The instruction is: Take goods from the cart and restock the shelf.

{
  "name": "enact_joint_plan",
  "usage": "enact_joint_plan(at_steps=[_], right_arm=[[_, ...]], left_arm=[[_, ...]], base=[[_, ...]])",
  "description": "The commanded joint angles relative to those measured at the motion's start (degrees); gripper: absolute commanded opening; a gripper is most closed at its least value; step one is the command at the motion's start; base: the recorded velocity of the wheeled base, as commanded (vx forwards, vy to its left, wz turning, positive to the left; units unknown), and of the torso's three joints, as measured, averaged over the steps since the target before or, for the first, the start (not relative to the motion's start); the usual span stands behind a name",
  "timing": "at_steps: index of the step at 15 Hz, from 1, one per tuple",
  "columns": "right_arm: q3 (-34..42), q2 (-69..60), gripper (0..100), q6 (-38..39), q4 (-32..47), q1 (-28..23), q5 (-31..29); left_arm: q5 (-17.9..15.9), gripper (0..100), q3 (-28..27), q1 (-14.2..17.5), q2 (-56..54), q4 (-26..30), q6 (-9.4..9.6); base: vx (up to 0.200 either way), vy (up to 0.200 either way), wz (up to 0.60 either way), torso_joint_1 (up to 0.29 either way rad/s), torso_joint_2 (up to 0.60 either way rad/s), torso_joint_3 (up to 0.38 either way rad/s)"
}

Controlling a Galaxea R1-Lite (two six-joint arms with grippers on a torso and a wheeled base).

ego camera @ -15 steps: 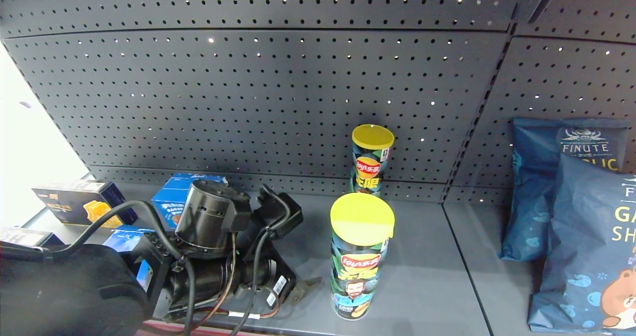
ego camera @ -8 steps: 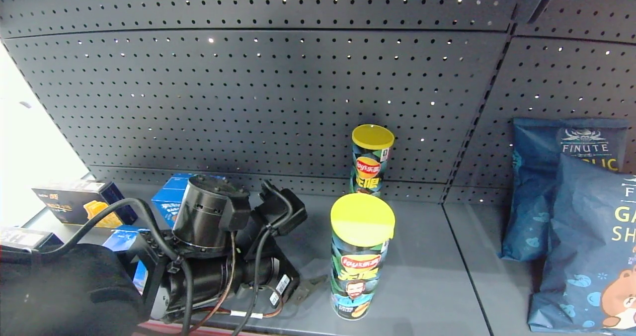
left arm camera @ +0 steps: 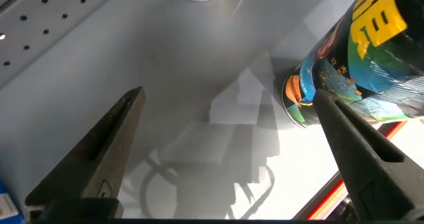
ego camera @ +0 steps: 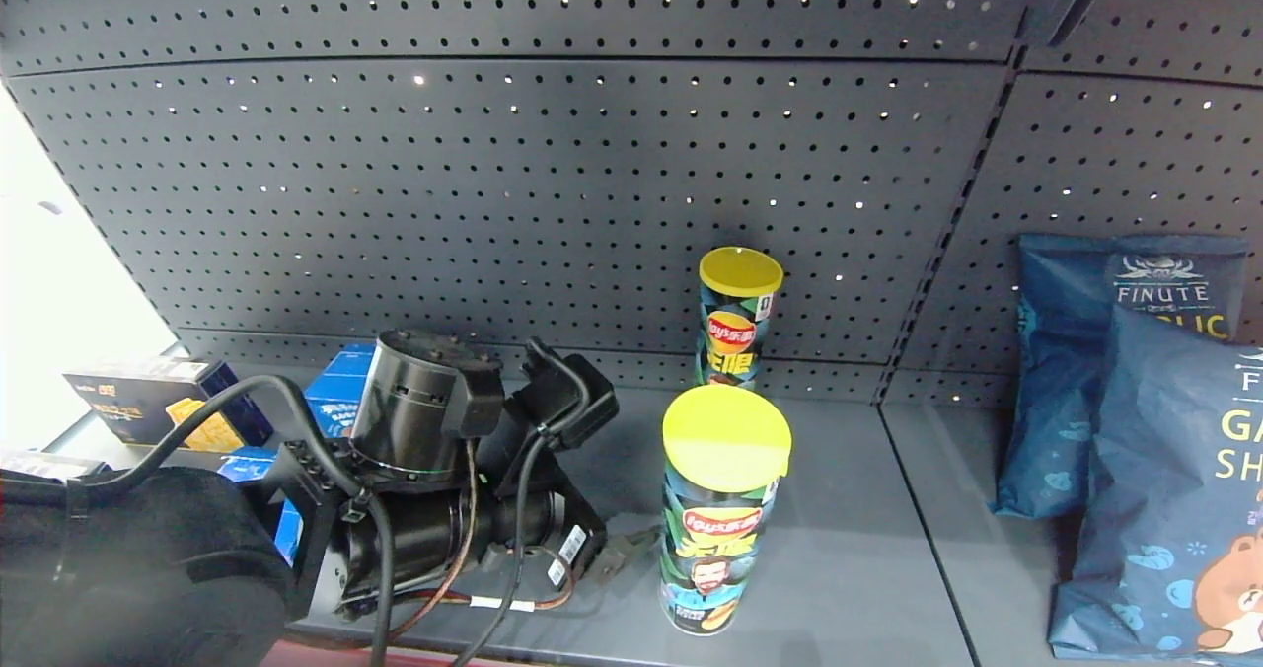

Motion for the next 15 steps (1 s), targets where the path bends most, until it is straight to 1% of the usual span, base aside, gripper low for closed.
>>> enact_joint_plan(at_steps=[1,4,9,10,11,15], right_arm=[[0.0,0.07,100,-0.02,-0.01,0.0,0.0],[0.0,0.07,100,-0.02,-0.01,0.0,0.0],[0.0,0.07,100,-0.02,-0.01,0.0,0.0],[0.0,0.07,100,-0.02,-0.01,0.0,0.0],[0.0,0.07,100,-0.02,-0.01,0.0,0.0],[0.0,0.07,100,-0.02,-0.01,0.0,0.0]], left_arm=[[0.0,100,-0.2,-0.29,0.13,-0.03,0.0],[0.0,100,-0.73,-0.37,0.83,-0.03,0.0],[0.27,100,1.29,-0.2,0.21,0.06,0.09],[0.27,100,1.64,-0.11,0.13,0.24,1.76],[0.18,100,1.73,-0.11,0.21,0.15,2.63],[0.09,100,0.41,-0.37,0.39,-0.03,2.72]], base=[[0.0,0.0,0.0,0.0,0.0,0.0],[0.0,0.0,0.0,0.0,0.0,0.0],[0.0,0.0,0.0,0.0,0.0,0.0],[0.0,0.0,0.0,0.0,0.0,0.0],[0.0,0.0,0.0,0.0,0.0,0.0],[0.0,0.0,0.0,0.0,0.0,0.0]])
